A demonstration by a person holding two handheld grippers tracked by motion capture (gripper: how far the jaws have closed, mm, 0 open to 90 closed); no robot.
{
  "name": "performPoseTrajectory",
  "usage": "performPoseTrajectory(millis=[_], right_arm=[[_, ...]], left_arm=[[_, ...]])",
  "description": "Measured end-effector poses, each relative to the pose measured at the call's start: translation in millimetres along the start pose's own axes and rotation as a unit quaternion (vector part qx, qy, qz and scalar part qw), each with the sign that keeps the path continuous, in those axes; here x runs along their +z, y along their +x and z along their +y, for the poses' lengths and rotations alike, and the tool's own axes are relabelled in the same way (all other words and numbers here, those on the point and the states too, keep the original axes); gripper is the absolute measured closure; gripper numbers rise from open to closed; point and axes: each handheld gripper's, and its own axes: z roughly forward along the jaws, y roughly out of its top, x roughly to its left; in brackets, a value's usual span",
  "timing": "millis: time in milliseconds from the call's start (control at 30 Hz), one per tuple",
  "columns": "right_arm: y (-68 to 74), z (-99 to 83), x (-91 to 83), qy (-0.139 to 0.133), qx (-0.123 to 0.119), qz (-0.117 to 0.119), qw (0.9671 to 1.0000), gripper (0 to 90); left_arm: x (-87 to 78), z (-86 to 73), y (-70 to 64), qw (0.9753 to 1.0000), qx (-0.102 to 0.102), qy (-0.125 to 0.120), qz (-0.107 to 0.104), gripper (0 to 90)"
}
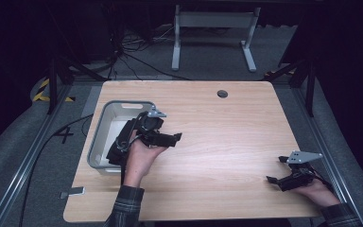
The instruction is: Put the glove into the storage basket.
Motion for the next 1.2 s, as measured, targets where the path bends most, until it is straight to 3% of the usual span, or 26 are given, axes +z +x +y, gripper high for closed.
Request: performPoseTrajectory(millis=[233,333,800,1200], right_arm=[[0.0,-0.2,-0.2,0.0,-0.001,0.0,1.0,0.0],[0.0,-0.2,-0.2,0.0,-0.001,0.001,1.0,0.0],[0.1,-0.2,-0.3,0.0,-0.001,0.001,1.0,0.0],[0.1,-0.3,-0.3,0.0,-0.001,0.001,1.0,0.0]], left_arm=[[16.9,-4.4,-22.5,0.9997,0.019,-0.004,-0.013,15.3],[29.1,-8.6,-36.6,0.9992,0.029,0.002,-0.029,15.3],[60.5,-26.8,-75.7,0.9962,0.075,0.023,-0.039,15.2],[93.9,-43.6,-105.5,0.9909,0.111,0.053,-0.054,15.1]])
